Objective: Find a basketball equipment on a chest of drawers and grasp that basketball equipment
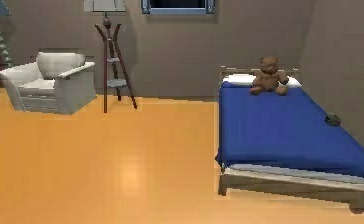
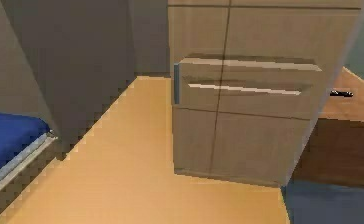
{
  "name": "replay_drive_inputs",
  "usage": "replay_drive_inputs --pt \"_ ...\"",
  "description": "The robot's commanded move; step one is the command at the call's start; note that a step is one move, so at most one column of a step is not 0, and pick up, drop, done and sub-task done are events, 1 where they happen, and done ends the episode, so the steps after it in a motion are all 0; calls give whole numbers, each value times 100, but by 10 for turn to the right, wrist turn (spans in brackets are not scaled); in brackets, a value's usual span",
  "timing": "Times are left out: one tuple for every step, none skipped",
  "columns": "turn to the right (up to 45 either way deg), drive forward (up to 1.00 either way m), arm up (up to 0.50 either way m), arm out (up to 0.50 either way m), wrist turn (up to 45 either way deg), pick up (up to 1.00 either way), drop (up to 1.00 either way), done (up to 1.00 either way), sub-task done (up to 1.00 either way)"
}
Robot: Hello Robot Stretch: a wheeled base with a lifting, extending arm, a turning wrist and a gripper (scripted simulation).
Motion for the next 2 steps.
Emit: replay_drive_inputs --pt "0 35 0 0 0 0 0 0 0" --pt "-300 0 0 0 0 0 0 0 0"
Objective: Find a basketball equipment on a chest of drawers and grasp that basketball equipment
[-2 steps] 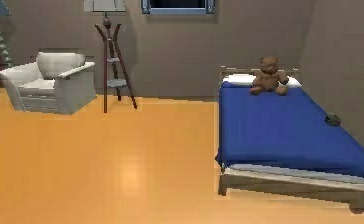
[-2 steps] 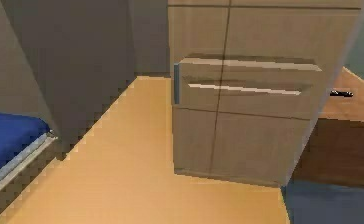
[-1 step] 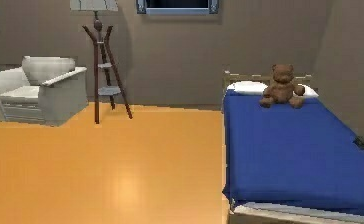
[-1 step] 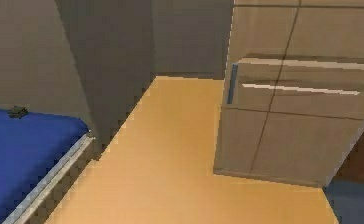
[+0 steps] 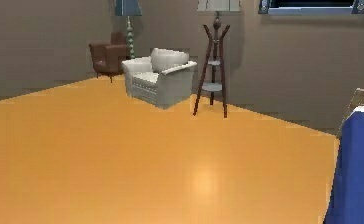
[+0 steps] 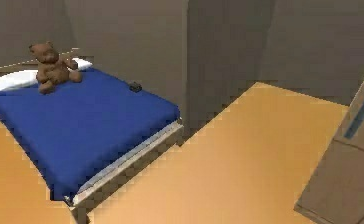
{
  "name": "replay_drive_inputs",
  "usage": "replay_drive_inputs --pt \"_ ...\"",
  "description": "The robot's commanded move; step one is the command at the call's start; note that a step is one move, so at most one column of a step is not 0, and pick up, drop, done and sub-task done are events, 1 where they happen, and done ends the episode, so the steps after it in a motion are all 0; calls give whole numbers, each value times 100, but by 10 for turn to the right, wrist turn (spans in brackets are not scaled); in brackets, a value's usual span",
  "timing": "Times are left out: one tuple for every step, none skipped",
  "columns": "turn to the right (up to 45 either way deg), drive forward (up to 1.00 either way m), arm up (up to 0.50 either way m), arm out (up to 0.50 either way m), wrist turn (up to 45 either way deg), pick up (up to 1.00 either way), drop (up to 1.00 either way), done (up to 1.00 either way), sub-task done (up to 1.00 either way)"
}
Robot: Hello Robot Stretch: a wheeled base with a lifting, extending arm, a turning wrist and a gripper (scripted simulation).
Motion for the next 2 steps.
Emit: replay_drive_inputs --pt "0 35 0 0 0 0 0 0 0" --pt "-450 0 0 0 0 0 0 0 0"
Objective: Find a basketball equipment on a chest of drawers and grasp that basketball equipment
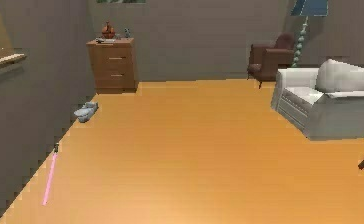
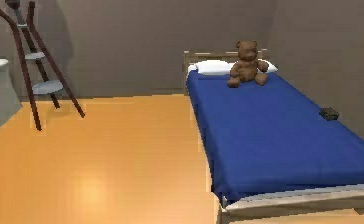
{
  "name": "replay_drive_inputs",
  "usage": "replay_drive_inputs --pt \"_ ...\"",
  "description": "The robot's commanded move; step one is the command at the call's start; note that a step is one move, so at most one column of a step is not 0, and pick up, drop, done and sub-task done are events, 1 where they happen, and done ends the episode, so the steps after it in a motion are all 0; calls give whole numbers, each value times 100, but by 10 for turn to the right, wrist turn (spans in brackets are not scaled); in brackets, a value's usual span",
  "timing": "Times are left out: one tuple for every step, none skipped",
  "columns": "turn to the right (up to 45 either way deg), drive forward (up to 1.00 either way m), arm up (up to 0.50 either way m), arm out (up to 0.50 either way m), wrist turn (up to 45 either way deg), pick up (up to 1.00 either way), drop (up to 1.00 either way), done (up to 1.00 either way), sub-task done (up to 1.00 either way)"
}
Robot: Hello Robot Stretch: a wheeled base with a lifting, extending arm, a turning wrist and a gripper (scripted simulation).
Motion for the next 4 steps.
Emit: replay_drive_inputs --pt "-30 0 0 0 0 0 0 0 0" --pt "450 0 0 0 0 0 0 0 0" --pt "390 0 0 0 0 0 0 0 0" --pt "0 10 0 0 0 0 0 0 0"
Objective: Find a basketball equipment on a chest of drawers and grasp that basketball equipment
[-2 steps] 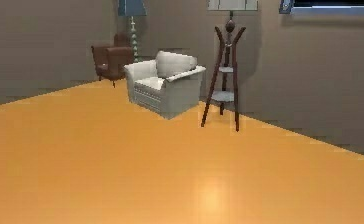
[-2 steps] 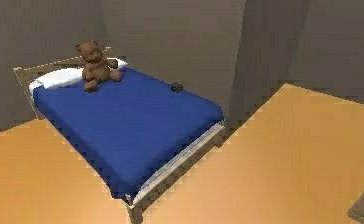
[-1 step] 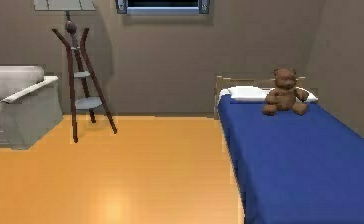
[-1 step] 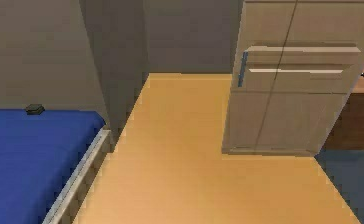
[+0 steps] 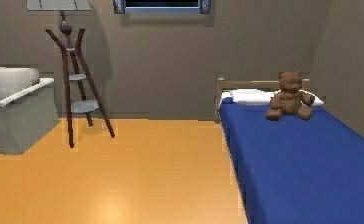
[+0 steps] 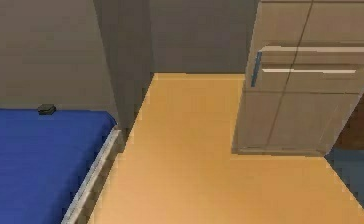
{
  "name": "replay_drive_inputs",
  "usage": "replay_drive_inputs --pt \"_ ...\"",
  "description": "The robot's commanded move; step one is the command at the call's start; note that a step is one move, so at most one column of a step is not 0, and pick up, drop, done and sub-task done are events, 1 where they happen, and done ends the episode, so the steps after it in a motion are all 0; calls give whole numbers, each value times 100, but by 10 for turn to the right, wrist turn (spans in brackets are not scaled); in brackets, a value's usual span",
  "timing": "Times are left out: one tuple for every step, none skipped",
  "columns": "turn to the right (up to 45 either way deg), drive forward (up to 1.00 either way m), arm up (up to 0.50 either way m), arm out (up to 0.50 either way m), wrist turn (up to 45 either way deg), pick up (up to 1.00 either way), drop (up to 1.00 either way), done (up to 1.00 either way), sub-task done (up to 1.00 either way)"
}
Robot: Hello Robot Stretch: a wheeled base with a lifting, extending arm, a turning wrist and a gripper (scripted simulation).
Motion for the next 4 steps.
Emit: replay_drive_inputs --pt "-450 0 0 0 0 0 0 0 0" --pt "-360 0 0 0 0 0 0 0 0" --pt "0 60 0 0 0 0 0 0 0" --pt "-450 0 0 0 0 0 0 0 0"
